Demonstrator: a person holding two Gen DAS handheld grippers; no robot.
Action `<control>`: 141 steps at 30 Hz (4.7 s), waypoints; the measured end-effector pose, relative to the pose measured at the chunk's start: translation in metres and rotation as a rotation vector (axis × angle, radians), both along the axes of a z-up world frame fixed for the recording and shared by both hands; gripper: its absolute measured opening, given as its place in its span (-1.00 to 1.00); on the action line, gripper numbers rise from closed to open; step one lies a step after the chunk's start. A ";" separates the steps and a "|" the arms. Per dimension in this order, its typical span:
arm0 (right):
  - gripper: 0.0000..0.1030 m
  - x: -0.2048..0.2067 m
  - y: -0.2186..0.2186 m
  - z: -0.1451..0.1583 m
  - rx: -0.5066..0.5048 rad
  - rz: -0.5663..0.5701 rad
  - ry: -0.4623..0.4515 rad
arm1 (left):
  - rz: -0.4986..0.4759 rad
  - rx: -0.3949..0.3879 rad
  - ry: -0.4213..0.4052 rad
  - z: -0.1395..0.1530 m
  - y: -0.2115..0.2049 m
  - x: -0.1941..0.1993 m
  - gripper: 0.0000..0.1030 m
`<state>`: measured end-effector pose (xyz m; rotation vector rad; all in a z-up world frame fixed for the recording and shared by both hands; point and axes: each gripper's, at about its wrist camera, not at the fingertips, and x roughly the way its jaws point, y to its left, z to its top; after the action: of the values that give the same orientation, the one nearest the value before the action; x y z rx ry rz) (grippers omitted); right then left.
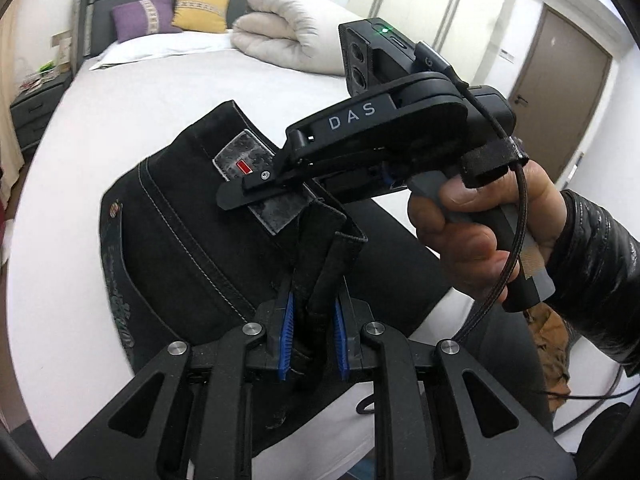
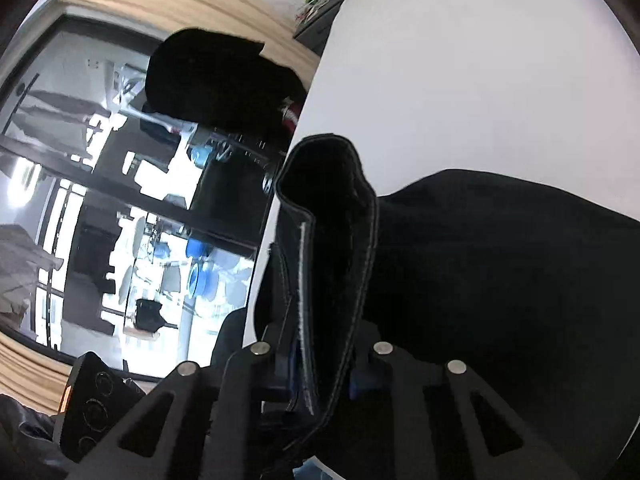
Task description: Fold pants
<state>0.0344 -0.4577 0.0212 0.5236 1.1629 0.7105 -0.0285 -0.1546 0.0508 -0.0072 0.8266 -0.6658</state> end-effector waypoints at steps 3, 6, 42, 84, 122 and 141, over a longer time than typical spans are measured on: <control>-0.68 -0.006 -0.024 -0.008 -0.003 -0.057 0.005 | -0.054 0.006 0.020 -0.009 -0.028 0.007 -0.71; -0.68 -0.013 -0.050 -0.017 -0.015 -0.111 0.015 | -0.122 0.021 0.031 -0.015 -0.069 0.016 -0.72; -0.19 -0.057 -0.147 -0.015 0.072 -0.369 -0.013 | -0.294 -0.026 0.116 -0.047 -0.241 0.056 -0.02; -0.71 -0.101 -0.100 -0.028 -0.055 -0.401 -0.049 | 0.016 0.256 0.086 -0.104 -0.247 0.126 -0.04; -0.62 0.003 -0.048 0.029 -0.202 -0.230 -0.079 | 0.156 -0.241 0.436 -0.089 -0.116 0.224 -0.58; -0.58 0.247 0.056 -0.038 -0.109 -0.177 0.029 | 0.320 -0.122 0.337 -0.127 0.055 0.419 -0.45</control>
<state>0.2818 -0.4015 -0.0170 0.5392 1.1590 0.4861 0.3906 -0.0992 -0.0759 -0.3634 1.0785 -0.4149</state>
